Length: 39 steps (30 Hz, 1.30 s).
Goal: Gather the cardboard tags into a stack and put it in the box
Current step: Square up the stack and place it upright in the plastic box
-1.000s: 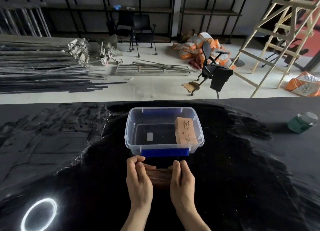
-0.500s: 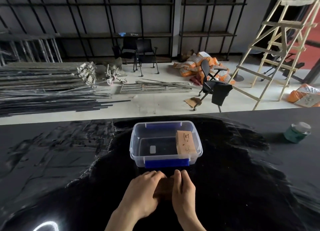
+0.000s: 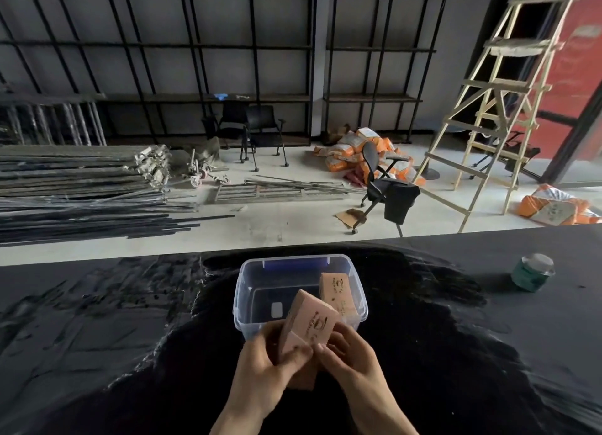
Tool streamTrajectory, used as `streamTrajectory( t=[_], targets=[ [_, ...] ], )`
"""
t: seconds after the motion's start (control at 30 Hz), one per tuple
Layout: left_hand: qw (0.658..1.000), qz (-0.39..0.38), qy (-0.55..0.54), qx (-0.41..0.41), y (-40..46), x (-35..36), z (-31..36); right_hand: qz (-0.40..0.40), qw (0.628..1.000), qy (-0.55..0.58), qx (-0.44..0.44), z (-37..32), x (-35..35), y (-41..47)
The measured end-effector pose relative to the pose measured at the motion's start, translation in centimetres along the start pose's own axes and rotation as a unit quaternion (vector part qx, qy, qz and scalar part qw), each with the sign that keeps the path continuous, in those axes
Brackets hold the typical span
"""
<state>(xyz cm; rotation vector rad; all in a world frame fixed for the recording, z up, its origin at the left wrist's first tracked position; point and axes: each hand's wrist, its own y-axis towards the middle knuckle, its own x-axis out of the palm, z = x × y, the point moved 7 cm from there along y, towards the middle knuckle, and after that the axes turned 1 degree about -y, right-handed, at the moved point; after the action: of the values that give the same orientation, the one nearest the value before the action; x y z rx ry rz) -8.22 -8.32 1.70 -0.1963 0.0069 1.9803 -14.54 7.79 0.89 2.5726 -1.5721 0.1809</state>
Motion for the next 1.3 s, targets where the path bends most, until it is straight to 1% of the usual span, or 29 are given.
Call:
streamTrajectory(
  t=[0.07, 0.1, 0.23, 0.3, 0.37, 0.4, 0.43, 0.47, 0.5, 0.53, 0.6, 0.63, 0.7, 0.8, 0.87, 0.9, 0.97, 1.07, 1.13, 1.17, 1.2, 1.23, 1.27, 1.3],
  targets=[
    [0.998, -0.007, -0.062, -0.026, 0.1, 0.4, 0.1, -0.001, 1.000, -0.008, -0.017, -1.2, 0.1, 0.4],
    [0.997, -0.015, -0.074, -0.034, 0.2, 0.6, 0.4, -0.004, 1.000, -0.017, -0.021, -1.6, 0.2, 0.5],
    [0.994, -0.027, -0.082, -0.061, 0.8, 0.7, 1.4, 0.018, 0.998, -0.055, -0.016, -2.3, 0.0, 1.0],
    [0.994, -0.009, -0.081, -0.073, 1.2, 0.5, 1.6, 0.027, 0.996, -0.085, -0.012, -2.7, 0.3, 1.5],
    [0.992, 0.022, -0.094, -0.082, 1.5, 0.1, 1.5, 0.039, 0.987, -0.154, -0.031, -3.1, 0.8, 2.1],
    [0.990, 0.043, -0.100, -0.087, 1.7, -0.2, 1.5, 0.064, 0.972, -0.220, -0.059, -3.5, 0.8, 2.4],
    [0.988, 0.064, -0.106, -0.091, 2.0, -0.6, 1.5, 0.095, 0.943, -0.303, -0.098, -4.1, 0.9, 2.5],
    [0.986, 0.087, -0.113, -0.092, 2.2, -1.1, 1.6, 0.110, 0.903, -0.392, -0.141, -4.7, 1.3, 2.5],
    [0.983, 0.107, -0.118, -0.091, 2.5, -1.6, 1.7, 0.096, 0.861, -0.468, -0.176, -5.0, 2.0, 2.7],
    [0.981, 0.126, -0.119, -0.087, 2.8, -2.2, 1.9, 0.059, 0.825, -0.529, -0.190, -4.6, 2.8, 2.9],
    [0.979, 0.145, -0.117, -0.079, 3.5, -2.9, 2.1, -0.024, 0.772, -0.614, -0.163, -2.8, 3.9, 3.1],
    [0.979, 0.148, -0.116, -0.080, 3.8, -3.1, 2.2, -0.047, 0.752, -0.641, -0.143, -1.9, 4.1, 3.0],
    [0.977, 0.155, -0.117, -0.087, 4.3, -3.4, 2.2, -0.058, 0.720, -0.678, -0.133, -0.9, 4.2, 2.6],
    [0.974, 0.171, -0.118, -0.090, 4.9, -3.7, 2.1, -0.060, 0.701, -0.698, -0.132, -0.9, 4.3, 2.1],
    [0.974, 0.175, -0.112, -0.095, 5.4, -3.5, 1.9, -0.055, 0.678, -0.717, -0.148, -1.3, 4.1, 1.5],
    [0.975, 0.173, -0.105, -0.097, 5.6, -3.3, 1.8, -0.063, 0.674, -0.722, -0.144, -1.3, 4.0, 1.1],
    [0.978, 0.165, -0.087, -0.099, 6.0, -3.0, 1.6, -0.077, 0.680, -0.716, -0.138, -1.2, 4.1, 0.2],
    [0.980, 0.155, -0.069, -0.108, 6.3, -2.2, 1.0, -0.068, 0.678, -0.713, -0.165, -1.0, 3.8, -0.9],
    [0.980, 0.147, -0.059, -0.119, 6.5, -1.7, 0.5, -0.052, 0.685, -0.698, -0.204, -1.6, 3.4, -1.6],
    [0.980, 0.141, -0.057, -0.127, 6.6, -1.4, 0.2, -0.035, 0.708, -0.667, -0.228, -2.2, 2.7, -1.7],
    [0.980, 0.134, -0.056, -0.135, 6.7, -1.1, 0.0, 0.008, 0.742, -0.622, -0.249, -3.0, 1.4, -1.7],
    [0.980, 0.127, -0.053, -0.144, 6.8, -0.8, -0.2, 0.064, 0.772, -0.580, -0.251, -3.8, -0.6, -1.5],
    [0.980, 0.123, -0.046, -0.153, 6.8, -0.5, -0.5, 0.117, 0.786, -0.559, -0.235, -4.3, -3.0, -1.1],
    [0.979, 0.119, -0.038, -0.161, 7.0, -0.3, -0.8, 0.156, 0.784, -0.566, -0.202, -4.4, -5.3, -0.5]
  ],
)
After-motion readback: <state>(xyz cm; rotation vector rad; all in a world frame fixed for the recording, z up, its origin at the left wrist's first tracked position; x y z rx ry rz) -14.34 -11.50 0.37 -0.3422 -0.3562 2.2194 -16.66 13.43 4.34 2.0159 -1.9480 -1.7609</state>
